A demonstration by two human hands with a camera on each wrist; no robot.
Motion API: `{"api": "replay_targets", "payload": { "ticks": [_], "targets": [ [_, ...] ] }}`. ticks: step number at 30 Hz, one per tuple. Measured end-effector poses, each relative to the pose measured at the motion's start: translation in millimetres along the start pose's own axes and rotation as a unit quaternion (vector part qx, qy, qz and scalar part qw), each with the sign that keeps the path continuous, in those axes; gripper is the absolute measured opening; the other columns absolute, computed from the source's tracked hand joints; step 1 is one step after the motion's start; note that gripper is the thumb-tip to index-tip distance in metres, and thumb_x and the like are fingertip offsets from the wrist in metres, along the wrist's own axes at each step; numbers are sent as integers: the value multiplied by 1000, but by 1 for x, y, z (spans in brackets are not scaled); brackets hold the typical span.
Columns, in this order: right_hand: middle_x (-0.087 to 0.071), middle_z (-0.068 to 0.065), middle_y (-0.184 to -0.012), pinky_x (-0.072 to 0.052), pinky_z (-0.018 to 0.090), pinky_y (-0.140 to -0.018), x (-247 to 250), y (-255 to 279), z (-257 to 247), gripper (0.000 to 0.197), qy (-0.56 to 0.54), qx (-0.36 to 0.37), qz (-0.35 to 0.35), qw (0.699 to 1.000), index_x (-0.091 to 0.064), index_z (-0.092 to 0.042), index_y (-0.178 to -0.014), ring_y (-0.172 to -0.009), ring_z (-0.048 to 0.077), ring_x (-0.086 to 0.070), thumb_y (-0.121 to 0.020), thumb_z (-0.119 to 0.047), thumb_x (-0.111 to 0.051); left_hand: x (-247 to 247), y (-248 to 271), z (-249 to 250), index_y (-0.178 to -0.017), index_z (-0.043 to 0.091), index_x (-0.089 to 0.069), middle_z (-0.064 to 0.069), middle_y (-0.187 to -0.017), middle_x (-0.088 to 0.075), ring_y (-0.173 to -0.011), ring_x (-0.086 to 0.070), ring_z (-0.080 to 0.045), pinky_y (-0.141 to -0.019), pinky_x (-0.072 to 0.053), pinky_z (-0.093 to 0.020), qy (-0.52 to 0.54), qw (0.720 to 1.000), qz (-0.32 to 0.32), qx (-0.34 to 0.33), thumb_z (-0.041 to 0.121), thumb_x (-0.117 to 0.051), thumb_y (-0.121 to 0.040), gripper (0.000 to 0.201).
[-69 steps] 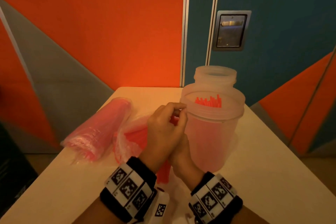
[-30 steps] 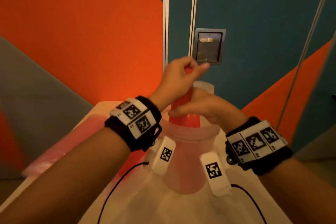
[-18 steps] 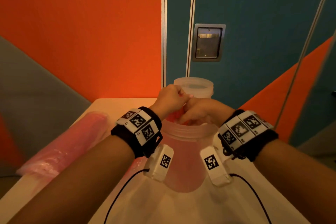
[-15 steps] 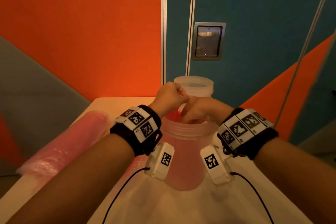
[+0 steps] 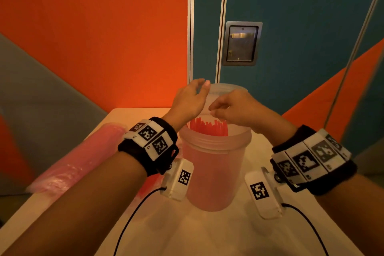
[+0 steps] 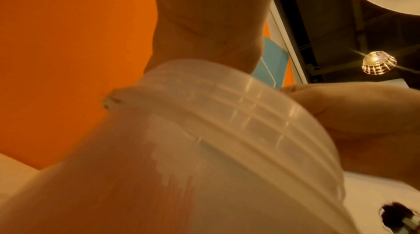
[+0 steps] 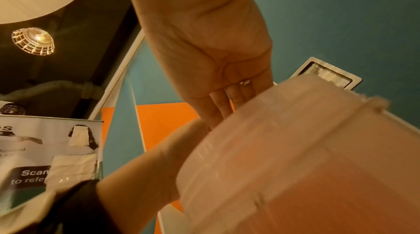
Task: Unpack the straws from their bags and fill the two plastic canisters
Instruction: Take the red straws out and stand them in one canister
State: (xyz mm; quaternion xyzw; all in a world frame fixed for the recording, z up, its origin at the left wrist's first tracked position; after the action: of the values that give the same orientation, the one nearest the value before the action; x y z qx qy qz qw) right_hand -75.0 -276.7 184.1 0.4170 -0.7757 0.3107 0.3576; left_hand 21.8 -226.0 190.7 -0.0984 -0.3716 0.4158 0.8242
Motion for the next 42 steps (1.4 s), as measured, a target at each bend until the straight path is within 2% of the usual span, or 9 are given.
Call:
{"api": "replay_targets", "payload": {
  "ticks": [7, 9, 15, 19, 21, 24, 27, 33, 42],
  "targets": [
    [-67, -5, -100, -43, 15, -73, -47, 17, -34, 30, 79, 145, -79, 983, -67, -17, -103, -86, 10, -57, -83, -40, -64, 54, 30, -59, -101, 6, -57, -6, -90, -60, -81, -51, -23, -73, -39, -33, -22, 996, 77, 33, 27, -41, -98, 26],
    [-62, -5, -97, -43, 25, -72, -66, 22, -34, 35, 183, 162, -98, 965, -62, -21, -106, -88, 14, -55, -77, -39, -70, 57, 45, -96, -85, 9, -58, -3, -76, -62, -72, -55, -23, -71, -46, -35, -47, 995, 20, 81, 18, -47, -94, 17],
    [-63, 4, -109, -48, 38, -84, -52, 9, -33, 50, 255, 131, 73, 955, -60, -20, -114, -102, 27, -58, -72, -43, -73, 43, 108, -187, -91, 12, -66, 5, -79, -55, -77, -51, -12, -65, -37, -19, -279, 939, -132, 152, 10, -50, -87, 16],
    [-66, 9, -80, -52, 37, -64, -63, 53, -93, 29, 226, 312, 240, 891, -66, -9, -84, -77, 31, -62, -67, -30, -78, 38, 133, -216, -62, 24, -54, 11, -66, -52, -72, -54, -10, -51, -30, -10, -298, 937, -113, 147, 8, -61, -77, 24],
    [-64, 9, -75, -53, 36, -58, -112, 57, -110, 10, 219, 377, 166, 884, -64, -9, -77, -71, 29, -63, -75, -17, -68, 35, 138, -221, -68, 18, -63, 6, -72, -60, -72, -57, -12, -57, -35, -13, -292, 938, -114, 151, 13, -66, -74, 9],
    [-64, 16, -102, -49, 41, -77, -201, 25, -87, 19, 269, 277, -60, 920, -62, -4, -99, -98, 34, -61, -86, -3, -48, 25, 148, -217, -83, 13, -70, -2, -83, -67, -79, -61, -17, -67, -41, -24, -327, 920, -158, 148, 21, -69, -75, 12],
    [-63, 18, -111, -45, 39, -86, -257, 10, -68, 24, 277, 251, -165, 913, -62, 0, -105, -105, 34, -59, -89, -3, -44, 19, 156, -211, -90, 5, -70, -14, -96, -69, -91, -64, -28, -77, -43, -32, -368, 899, -197, 132, 23, -63, -81, 21],
    [-54, 11, -118, -47, 36, -92, -302, 2, -58, 30, 181, 279, -223, 916, -57, -5, -118, -106, 26, -55, -89, -15, -56, 32, 166, -217, -100, 8, -68, -11, -106, -67, -99, -61, -25, -84, -41, -31, -398, 886, -208, 117, 23, -51, -91, 25],
    [-59, 11, -120, -45, 36, -93, -305, -14, -60, 39, 146, 258, -202, 933, -55, -10, -120, -109, 27, -56, -82, -20, -59, 53, 165, -225, -108, 9, -55, -9, -110, -58, -104, -54, -24, -87, -42, -29, -337, 926, -107, 134, 24, -76, -69, 47]
  ]
}}
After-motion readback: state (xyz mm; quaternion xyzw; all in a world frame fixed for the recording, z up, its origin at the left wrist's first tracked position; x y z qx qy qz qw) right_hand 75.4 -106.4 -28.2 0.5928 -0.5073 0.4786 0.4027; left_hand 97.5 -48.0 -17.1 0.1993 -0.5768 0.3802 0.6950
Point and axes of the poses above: each hand's wrist, its own y-axis away from the middle knuckle, its own x-axis out of the back of the hand, z = x × y, the point moved 10 cm from there along -y, towards the middle knuckle
